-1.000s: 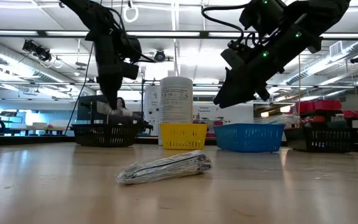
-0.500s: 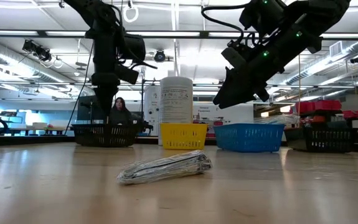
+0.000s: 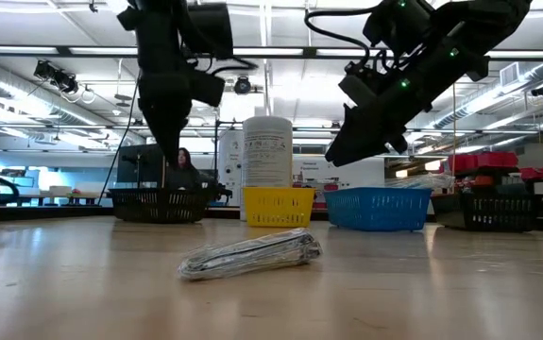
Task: Pick & Place Travel size toiletries
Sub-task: Put the silver nail cutter into the yellow bin
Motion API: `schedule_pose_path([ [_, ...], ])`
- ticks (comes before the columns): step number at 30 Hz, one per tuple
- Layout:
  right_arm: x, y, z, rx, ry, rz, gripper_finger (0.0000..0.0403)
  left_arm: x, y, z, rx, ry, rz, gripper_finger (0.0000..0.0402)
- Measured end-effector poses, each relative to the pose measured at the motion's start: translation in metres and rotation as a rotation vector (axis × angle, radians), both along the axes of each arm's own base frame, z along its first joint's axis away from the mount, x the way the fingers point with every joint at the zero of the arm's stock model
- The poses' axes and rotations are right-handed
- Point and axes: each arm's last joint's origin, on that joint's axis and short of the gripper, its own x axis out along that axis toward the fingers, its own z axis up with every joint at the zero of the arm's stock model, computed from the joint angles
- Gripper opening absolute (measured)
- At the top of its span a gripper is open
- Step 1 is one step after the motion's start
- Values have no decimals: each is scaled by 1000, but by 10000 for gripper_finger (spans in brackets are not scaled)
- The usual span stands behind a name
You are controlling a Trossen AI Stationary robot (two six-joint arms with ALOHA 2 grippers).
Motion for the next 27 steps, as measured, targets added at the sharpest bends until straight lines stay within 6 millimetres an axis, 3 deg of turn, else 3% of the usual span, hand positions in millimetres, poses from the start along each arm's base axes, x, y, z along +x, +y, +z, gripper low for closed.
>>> schedule_pose_path([
  [5, 1, 1, 1, -51, 15, 88, 138, 15, -39, 3, -21, -136, -31, 121],
  [13, 6, 8, 5, -54, -21, 403, 138, 38, -92, 15, -97, -440, 7, 119],
  [19, 8, 16, 8, 8, -71, 478, 138, 50, -145, 16, -148, -631, -18, 113],
  [23, 8, 23, 9, 41, -86, 481, 138, 50, -180, 7, -126, -705, -14, 114],
  [27, 8, 37, 4, 109, -84, 488, 138, 50, -209, -20, -88, -695, 34, 126],
])
